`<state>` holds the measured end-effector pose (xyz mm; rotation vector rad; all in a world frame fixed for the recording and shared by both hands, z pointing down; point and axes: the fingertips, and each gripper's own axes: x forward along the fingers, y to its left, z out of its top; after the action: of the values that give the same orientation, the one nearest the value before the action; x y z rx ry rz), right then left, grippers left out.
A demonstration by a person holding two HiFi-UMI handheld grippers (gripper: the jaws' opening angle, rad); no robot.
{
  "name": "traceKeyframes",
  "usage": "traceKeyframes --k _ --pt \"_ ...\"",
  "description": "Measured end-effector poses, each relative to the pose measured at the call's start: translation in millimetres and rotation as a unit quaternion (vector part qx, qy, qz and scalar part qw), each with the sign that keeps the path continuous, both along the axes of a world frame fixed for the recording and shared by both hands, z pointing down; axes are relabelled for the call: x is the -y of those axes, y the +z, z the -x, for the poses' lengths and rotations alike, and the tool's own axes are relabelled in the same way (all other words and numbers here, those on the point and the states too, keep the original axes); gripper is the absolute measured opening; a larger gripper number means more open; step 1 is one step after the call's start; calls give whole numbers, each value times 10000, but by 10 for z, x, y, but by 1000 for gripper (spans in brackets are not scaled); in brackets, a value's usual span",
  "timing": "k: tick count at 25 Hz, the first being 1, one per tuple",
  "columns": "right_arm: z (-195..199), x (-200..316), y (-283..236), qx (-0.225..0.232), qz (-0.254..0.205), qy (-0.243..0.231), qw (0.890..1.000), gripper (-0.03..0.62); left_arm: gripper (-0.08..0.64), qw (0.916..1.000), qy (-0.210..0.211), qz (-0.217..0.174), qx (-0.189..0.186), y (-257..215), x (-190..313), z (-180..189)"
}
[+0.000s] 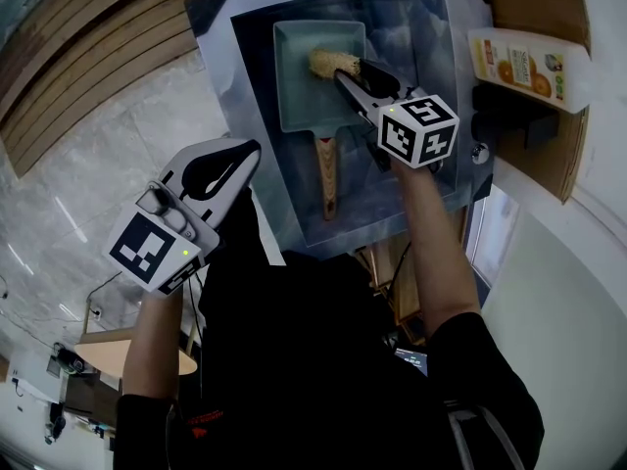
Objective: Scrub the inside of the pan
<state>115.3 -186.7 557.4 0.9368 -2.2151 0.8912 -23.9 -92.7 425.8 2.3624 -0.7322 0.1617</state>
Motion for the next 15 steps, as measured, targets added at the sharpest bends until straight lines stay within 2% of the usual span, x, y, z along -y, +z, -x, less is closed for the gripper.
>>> traceKeyframes --k 15 --pt "-94 -633 9 -65 98 -62 9999 167 18 9999 103 -62 -39 -34 -449 -114"
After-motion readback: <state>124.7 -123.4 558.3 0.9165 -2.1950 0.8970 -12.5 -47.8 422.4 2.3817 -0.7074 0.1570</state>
